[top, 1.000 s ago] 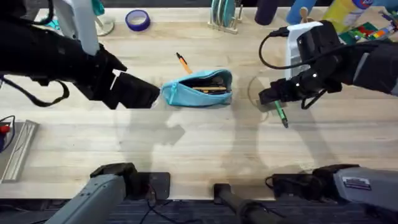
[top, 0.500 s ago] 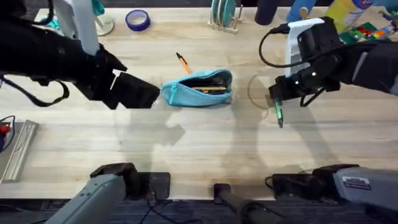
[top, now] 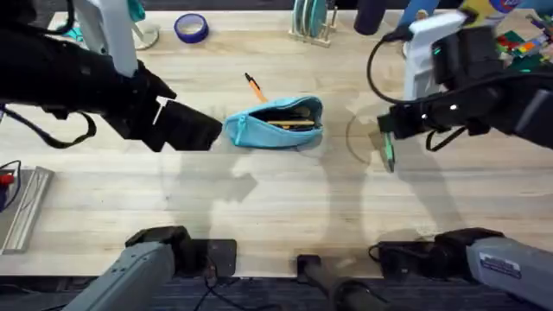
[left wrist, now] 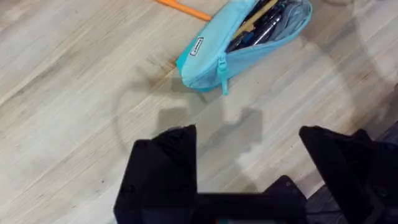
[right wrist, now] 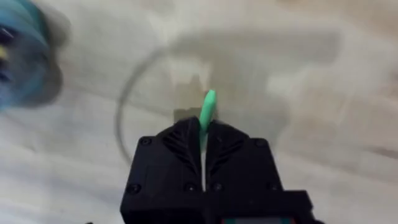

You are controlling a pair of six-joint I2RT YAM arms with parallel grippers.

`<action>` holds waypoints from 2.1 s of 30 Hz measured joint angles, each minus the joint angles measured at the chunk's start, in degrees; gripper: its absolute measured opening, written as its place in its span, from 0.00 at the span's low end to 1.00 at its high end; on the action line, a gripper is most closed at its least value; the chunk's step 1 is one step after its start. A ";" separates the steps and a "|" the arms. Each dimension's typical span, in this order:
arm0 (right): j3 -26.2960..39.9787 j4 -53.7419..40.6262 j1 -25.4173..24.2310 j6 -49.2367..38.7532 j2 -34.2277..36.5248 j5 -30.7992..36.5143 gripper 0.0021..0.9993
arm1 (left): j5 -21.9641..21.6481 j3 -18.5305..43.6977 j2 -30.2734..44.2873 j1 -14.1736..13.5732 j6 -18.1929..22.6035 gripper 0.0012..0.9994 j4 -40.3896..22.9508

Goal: Unzip the bag, pick up the pens from the table one at a time and place them inside, then zip the bag closed.

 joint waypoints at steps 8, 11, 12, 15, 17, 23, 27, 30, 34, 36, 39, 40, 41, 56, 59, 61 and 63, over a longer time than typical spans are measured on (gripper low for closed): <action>0.00 12.85 0.02 -1.65 -7.50 -1.30 0.03 | 0.01 0.00 0.00 0.00 0.00 1.00 0.00; 0.00 18.81 0.02 -2.84 -8.06 -5.84 0.03 | 0.01 0.00 0.00 0.00 0.00 1.00 0.00; 0.00 20.52 0.04 -3.55 -8.06 -8.22 0.03 | 0.00 0.00 0.00 0.00 0.00 1.00 0.00; 0.00 25.05 0.04 -6.16 -8.06 -16.70 0.03 | 0.00 0.00 0.00 0.00 0.00 1.00 0.00; 0.00 27.53 0.04 -7.78 -8.06 -22.39 0.03 | 0.00 0.00 0.00 0.00 0.00 1.00 0.00; 0.00 32.19 0.51 -11.55 -8.06 -36.47 0.03 | 0.00 0.00 0.00 0.00 0.00 1.00 0.00; 0.00 32.19 2.71 -14.41 -8.06 -40.01 0.03 | 0.00 0.00 0.00 0.00 0.00 1.00 0.00; 0.00 32.19 5.59 -17.56 -8.06 -40.94 0.03 | 0.00 0.00 0.00 0.00 0.00 1.00 0.00; 0.00 32.19 9.25 -20.27 -8.06 -39.97 0.03 | 0.00 0.00 0.00 0.00 0.00 1.00 0.00; 0.00 32.20 10.63 -21.67 -7.92 -39.56 0.03 | 0.00 0.00 0.00 0.00 0.00 1.00 0.00; 0.00 32.34 12.39 -23.72 -6.66 -39.21 0.03 | 0.00 0.00 0.00 0.00 0.00 1.00 0.00; 0.00 32.34 13.05 -24.50 -5.84 -39.17 0.03 | 0.00 0.00 0.00 0.00 0.00 1.00 0.00; 0.00 32.28 13.68 -25.34 -4.97 -39.15 0.03 | 0.00 0.00 0.00 0.00 0.00 1.00 0.00; 0.00 32.37 19.41 -36.64 4.04 -33.77 0.03 | 0.00 0.00 0.00 0.00 0.00 1.00 0.00; 0.00 32.43 19.52 -37.42 5.92 -33.37 0.03 | 0.01 0.00 0.00 0.00 0.00 1.00 0.00; 0.00 32.54 19.90 -37.93 6.97 -33.33 0.03 | 0.00 0.00 0.00 0.00 0.00 1.00 0.00; 0.00 32.69 20.57 -38.30 7.86 -33.30 0.03 | 0.02 0.00 0.00 0.00 0.00 1.00 0.00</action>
